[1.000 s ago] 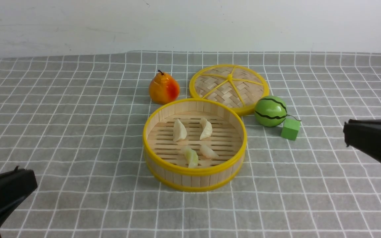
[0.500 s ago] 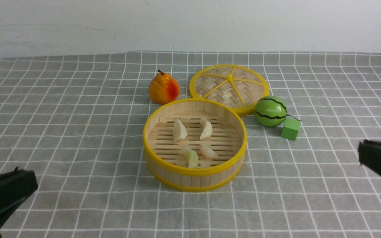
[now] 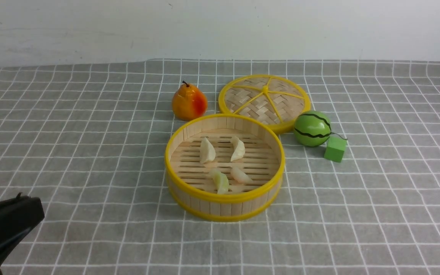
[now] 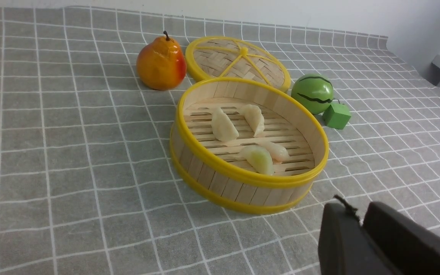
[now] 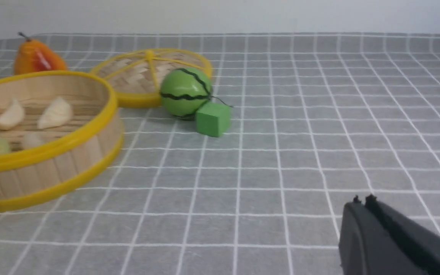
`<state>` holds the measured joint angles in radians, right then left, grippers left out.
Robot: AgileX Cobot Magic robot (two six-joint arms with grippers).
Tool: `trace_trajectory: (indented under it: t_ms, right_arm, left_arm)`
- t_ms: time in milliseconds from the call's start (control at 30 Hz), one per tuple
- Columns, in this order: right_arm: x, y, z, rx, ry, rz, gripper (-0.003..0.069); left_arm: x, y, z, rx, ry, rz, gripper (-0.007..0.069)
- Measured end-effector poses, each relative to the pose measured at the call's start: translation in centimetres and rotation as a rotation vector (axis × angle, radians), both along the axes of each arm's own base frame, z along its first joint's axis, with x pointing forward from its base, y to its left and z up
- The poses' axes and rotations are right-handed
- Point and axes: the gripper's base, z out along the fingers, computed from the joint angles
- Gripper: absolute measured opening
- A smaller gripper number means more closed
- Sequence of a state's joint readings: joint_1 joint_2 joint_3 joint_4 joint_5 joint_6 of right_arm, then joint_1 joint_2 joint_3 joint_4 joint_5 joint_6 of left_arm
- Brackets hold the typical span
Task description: Put the dumplings into the steamer on the table with the grey tablecloth.
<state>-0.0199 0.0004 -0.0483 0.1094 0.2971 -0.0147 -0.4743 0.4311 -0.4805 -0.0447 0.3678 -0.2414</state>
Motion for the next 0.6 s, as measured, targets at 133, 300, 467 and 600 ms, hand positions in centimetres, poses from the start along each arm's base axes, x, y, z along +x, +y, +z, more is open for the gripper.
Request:
trace_trajectory:
  t_ms: [133, 300, 467, 600]
  right_arm:
    - [0.1, -0.2, -2.4, -0.002, 0.074, -0.027, -0.0018]
    - [0.0, -0.3, -2.8, -0.010, 0.114, -0.040, -0.0018]
    - [0.0, -0.3, -2.9, -0.014, 0.134, -0.042, -0.0018]
    - [-0.1, -0.3, -2.9, -0.013, 0.136, -0.042, -0.0017]
  left_arm:
    - [0.0, 0.0, 0.0, 0.000, 0.000, 0.000, 0.0085]
    - [0.0, 0.0, 0.0, 0.000, 0.000, 0.000, 0.0090]
    - [0.0, 0.0, 0.0, 0.000, 0.000, 0.000, 0.0091]
    - [0.0, 0.0, 0.0, 0.000, 0.000, 0.000, 0.0091]
